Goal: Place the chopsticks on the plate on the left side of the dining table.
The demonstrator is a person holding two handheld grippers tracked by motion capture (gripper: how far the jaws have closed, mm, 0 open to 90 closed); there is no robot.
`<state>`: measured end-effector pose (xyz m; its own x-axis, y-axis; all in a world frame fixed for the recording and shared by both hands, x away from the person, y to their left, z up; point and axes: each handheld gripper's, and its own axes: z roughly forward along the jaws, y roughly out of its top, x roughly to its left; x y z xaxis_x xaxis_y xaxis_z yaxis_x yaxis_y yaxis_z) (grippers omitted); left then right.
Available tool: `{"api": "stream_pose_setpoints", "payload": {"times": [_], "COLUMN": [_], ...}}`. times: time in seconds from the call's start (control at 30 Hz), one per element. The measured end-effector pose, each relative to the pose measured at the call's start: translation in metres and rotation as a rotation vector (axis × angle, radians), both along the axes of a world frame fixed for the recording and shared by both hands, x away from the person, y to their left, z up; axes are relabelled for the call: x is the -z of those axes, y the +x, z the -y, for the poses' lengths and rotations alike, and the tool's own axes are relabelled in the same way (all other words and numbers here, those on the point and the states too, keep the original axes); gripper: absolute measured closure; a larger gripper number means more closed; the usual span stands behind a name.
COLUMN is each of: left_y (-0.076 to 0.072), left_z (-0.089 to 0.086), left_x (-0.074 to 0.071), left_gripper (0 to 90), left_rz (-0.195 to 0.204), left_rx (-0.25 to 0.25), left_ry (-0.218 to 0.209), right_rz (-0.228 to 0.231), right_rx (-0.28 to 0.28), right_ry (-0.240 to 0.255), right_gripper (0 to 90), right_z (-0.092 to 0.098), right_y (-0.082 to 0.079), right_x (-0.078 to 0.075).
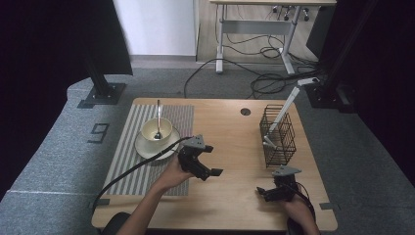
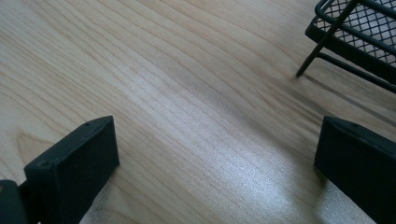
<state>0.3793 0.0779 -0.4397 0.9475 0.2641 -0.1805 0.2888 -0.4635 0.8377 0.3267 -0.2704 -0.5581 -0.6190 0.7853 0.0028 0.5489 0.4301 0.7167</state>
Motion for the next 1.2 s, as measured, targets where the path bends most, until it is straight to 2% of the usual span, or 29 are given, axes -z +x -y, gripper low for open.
{"api": "stream_pose_setpoints", "payload": {"times": [0.17,0.33,0.43,0.67,0.97,1.17,1.2], "left_y": [0.008,0.017,0.020,0.021,0.022,0.026,0.028], "left_z": [0.012,0.022,0.028,0.049,0.069,0.081,0.082], "left_x": [-0.010,-0.022,-0.029,-0.047,-0.055,-0.062,-0.064], "left_gripper": [0.0,0.0,0.0,0.0,0.0,9.3,14.3], "left_rz": [-0.018,-0.057,-0.062,-0.032,0.027,0.083,0.086], "left_rx": [0.004,-0.026,-0.025,0.004,0.031,0.032,0.032], "left_ry": [-0.017,-0.036,-0.041,-0.025,0.001,0.024,0.020], "right_rz": [0.000,-0.001,-0.002,-0.003,-0.004,-0.004,-0.005], "right_rx": [-0.004,-0.006,-0.008,-0.011,-0.015,-0.017,-0.017], "right_ry": [-0.001,0.001,0.000,0.000,-0.001,-0.001,0.000], "right_gripper": [0.0,0.0,0.0,0.0,0.0,0.0,0.0], "right_z": [0.000,0.000,0.000,0.000,0.000,0.000,0.000], "right_y": [0.000,0.000,0.000,-0.001,-0.001,-0.001,-0.001], "right_x": [0.000,0.000,0.000,0.000,0.000,0.000,0.000]}}
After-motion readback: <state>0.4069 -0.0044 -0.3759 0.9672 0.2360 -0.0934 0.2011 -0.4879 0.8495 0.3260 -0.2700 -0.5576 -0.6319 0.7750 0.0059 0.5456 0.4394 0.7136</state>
